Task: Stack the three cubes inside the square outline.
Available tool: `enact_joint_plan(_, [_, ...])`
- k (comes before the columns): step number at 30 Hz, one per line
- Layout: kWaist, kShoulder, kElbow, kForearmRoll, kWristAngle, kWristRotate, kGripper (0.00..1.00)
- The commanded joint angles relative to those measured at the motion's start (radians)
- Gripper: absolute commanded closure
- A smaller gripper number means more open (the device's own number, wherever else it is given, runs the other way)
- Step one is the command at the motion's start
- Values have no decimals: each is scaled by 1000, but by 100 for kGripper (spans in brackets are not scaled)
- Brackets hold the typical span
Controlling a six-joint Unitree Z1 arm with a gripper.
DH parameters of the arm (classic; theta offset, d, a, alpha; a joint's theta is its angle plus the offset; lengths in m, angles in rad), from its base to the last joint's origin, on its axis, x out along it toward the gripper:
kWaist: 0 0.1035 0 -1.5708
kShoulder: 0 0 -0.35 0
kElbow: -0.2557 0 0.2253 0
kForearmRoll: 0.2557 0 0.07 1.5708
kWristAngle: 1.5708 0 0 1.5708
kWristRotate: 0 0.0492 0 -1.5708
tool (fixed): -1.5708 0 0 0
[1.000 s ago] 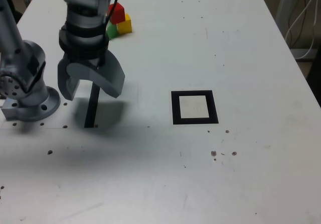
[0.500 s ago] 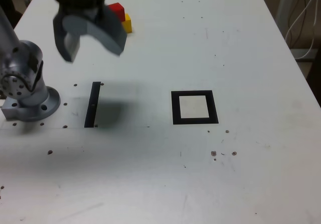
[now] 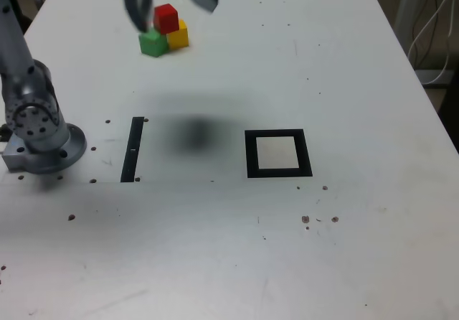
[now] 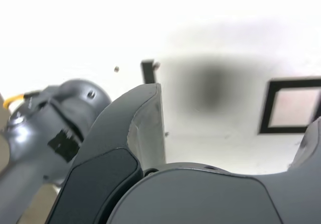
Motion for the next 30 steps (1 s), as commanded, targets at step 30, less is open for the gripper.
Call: enact_joint_plan(30, [535, 334, -215, -1, 176, 158, 2])
